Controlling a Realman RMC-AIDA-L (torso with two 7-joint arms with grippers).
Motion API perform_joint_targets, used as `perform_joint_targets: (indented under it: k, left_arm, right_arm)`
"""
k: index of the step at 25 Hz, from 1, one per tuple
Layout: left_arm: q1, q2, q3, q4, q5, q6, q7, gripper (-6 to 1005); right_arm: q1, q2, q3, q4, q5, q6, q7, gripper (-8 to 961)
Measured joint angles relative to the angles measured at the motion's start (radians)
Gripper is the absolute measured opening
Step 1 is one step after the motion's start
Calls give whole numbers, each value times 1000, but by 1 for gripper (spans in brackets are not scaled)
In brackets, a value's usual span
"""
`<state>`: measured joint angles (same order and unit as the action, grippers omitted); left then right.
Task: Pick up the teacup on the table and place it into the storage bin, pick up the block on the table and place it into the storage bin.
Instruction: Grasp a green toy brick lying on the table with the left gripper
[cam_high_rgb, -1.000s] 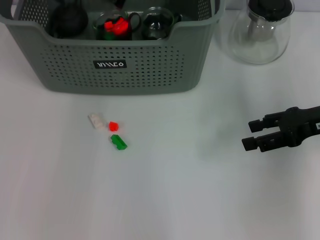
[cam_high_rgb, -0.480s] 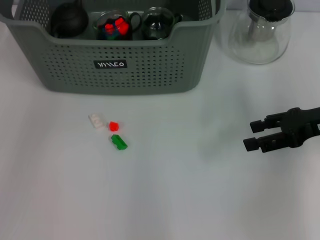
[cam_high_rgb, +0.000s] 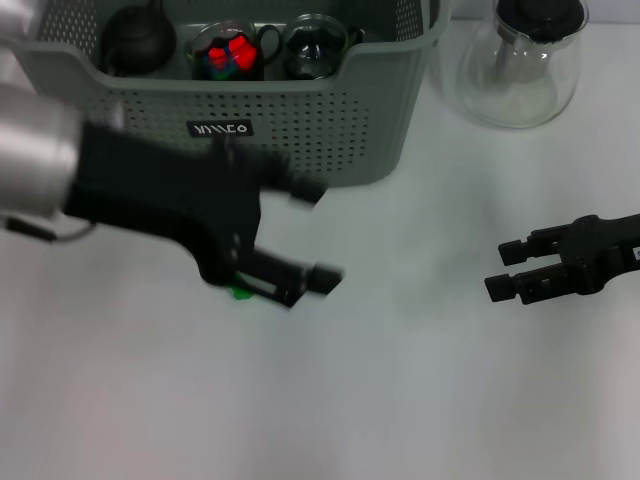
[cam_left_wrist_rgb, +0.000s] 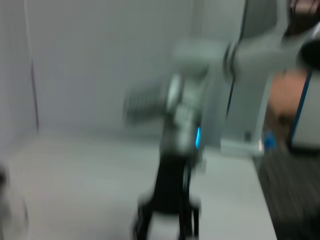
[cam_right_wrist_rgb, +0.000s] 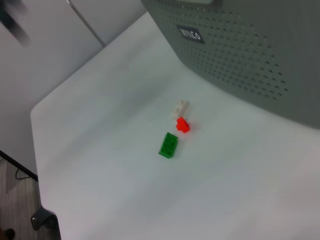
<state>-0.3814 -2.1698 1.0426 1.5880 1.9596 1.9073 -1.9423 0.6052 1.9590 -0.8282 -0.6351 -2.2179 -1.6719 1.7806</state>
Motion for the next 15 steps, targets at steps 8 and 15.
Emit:
perform_joint_targets:
  k: [8,15]
  left_arm:
    - [-15,-2,276,-54,417,-187,-313,862]
    - [-25,-4,435,-82,597,-327,-460,861]
  right_arm:
    - [-5,3,0,0,0,7,0,825]
    - [-6,3,0,0,0,9,0,824]
